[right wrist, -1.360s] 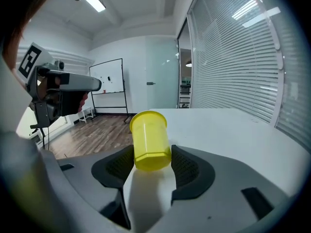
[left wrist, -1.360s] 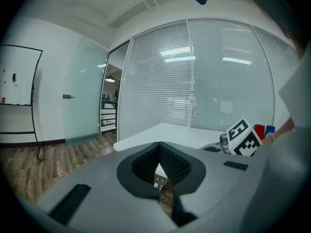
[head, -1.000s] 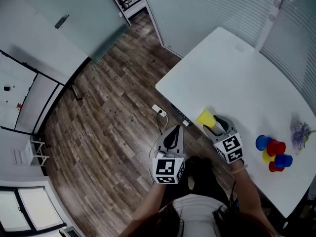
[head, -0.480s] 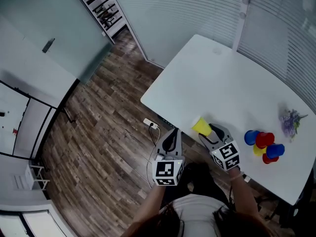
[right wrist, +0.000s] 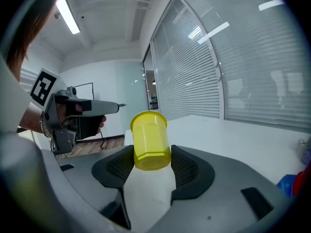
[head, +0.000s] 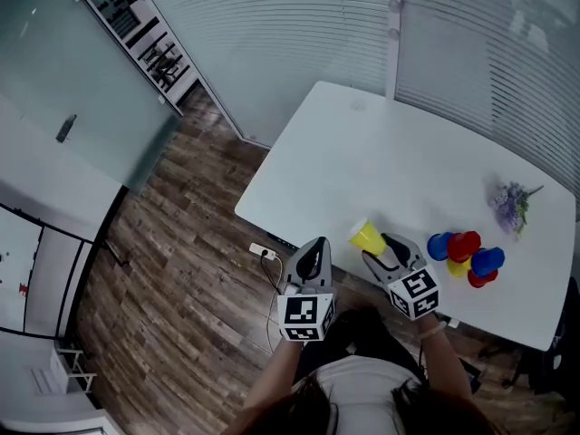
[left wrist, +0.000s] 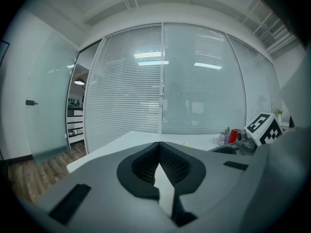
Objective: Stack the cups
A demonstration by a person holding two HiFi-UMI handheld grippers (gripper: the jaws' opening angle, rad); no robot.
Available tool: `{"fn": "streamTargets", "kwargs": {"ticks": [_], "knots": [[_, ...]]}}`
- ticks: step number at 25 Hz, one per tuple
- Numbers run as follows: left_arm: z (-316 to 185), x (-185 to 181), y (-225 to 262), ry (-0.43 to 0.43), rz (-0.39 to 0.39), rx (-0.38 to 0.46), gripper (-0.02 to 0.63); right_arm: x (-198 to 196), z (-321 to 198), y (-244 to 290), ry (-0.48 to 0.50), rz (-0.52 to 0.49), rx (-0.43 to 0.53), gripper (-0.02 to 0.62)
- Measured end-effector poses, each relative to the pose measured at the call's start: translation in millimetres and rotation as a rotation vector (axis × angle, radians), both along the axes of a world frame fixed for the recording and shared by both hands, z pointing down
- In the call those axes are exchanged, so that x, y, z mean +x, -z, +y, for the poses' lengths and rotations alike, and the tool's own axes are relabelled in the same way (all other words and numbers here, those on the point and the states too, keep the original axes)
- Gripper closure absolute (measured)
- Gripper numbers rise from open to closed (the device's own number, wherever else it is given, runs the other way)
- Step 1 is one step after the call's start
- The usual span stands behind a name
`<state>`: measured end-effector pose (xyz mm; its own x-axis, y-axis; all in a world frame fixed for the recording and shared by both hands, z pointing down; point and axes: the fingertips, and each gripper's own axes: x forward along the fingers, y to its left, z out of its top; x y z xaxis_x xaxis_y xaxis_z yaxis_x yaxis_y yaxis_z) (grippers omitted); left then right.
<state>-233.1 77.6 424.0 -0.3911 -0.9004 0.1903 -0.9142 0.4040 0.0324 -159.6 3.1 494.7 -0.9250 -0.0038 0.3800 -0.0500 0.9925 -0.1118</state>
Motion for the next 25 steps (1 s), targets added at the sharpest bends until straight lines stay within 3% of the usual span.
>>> {"fn": "streamTargets", "kwargs": {"ticks": [25], "knots": [[-100.0,79.3,14.5,-0.383,0.005,0.044,0.589,95.7,-56.6,63.7,-0.325,-0.107,0.095,0.334]]}}
